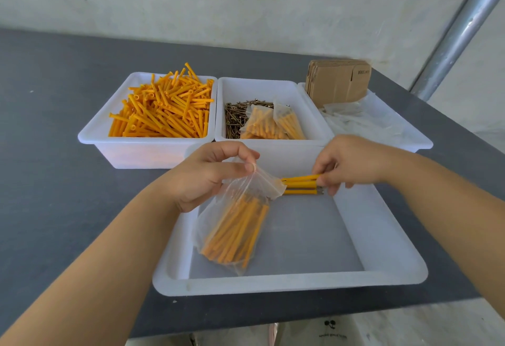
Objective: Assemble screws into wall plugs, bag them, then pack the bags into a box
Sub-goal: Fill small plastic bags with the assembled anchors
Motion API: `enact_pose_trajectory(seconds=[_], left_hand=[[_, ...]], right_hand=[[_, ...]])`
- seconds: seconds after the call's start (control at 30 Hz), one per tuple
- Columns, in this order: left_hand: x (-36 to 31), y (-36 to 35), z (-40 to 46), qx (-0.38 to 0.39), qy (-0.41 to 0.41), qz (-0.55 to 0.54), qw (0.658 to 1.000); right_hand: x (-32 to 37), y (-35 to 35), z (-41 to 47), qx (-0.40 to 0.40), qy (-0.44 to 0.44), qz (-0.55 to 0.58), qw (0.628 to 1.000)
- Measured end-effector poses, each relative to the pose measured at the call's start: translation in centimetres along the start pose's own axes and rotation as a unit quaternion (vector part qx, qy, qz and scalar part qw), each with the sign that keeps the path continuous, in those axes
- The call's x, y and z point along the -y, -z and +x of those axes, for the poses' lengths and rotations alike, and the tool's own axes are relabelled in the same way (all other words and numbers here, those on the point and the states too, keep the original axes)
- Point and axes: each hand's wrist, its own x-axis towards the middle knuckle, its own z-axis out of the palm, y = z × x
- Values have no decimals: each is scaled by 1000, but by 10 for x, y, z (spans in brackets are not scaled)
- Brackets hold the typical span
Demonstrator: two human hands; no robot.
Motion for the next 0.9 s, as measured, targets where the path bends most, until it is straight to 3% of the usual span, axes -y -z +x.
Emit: enact_pose_trajectory(seconds=[0.3,0.4,0.53,0.77,0.9], left_hand=[[1,0,0,0,1,-22,1000],[2,1,1,1,-4,-26,1000],[2,1,1,4,-18,-52,998],[3,2,0,10,-10,-52,999],[3,3,2,10,-7,-44,999]], right_hand=[[12,65,-3,-136,23,248,959],[27,60,4,-61,19,290,955],[36,39,16,55,-9,245,968],[28,36,21,127,-37,205,970],[41,34,24,165,-8,169,972]])
